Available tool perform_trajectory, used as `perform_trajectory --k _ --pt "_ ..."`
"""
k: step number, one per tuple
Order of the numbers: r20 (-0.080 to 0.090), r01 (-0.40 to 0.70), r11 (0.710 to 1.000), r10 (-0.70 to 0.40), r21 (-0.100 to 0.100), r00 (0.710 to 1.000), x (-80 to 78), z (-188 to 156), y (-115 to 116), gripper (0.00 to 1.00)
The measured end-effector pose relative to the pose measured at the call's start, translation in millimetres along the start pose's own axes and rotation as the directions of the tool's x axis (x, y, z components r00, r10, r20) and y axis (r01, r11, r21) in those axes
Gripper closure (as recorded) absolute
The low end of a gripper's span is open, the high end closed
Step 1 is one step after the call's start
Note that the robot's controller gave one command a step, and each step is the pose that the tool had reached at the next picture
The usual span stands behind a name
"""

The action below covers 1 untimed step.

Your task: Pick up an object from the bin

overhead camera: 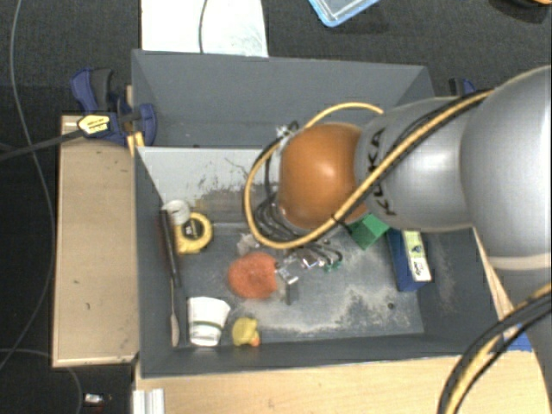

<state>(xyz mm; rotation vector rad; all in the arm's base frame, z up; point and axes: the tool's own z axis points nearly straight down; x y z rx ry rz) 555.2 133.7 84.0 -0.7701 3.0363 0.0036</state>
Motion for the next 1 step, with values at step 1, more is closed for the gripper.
perform_trajectory --k 1 --pt "0.002 -0.020 1.000 0.020 -0.001 1.000 -3.5 12.2 -11.6 1.00"
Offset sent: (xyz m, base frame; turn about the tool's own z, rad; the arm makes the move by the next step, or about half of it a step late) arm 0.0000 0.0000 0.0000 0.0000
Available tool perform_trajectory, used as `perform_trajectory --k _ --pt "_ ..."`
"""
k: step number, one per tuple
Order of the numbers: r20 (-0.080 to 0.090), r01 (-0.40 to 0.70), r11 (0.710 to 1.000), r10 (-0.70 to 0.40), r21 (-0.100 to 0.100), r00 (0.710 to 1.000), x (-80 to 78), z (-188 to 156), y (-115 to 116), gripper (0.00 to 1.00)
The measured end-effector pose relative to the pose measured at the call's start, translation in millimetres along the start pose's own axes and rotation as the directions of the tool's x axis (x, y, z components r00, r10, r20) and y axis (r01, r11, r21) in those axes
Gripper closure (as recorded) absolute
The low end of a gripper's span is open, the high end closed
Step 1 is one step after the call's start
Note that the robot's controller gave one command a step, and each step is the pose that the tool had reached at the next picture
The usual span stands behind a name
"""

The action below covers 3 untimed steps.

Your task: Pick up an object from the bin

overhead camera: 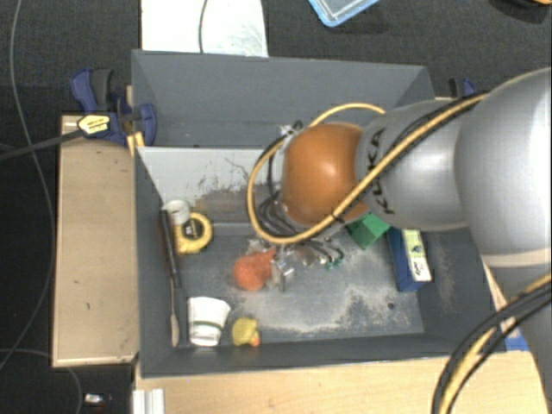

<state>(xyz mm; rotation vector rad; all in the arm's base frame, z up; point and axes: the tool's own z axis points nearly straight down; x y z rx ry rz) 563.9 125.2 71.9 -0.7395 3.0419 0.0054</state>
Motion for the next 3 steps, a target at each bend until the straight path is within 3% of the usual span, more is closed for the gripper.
perform_trajectory --k 1,3 --pt "0.000 -0.002 1.000 0.002 0.000 1.000 0.1 -0.1 0.0 1.00" --pt "-0.006 0.017 1.000 -0.017 -0.002 1.000 -15.2 -141.4 2.0 1.00"
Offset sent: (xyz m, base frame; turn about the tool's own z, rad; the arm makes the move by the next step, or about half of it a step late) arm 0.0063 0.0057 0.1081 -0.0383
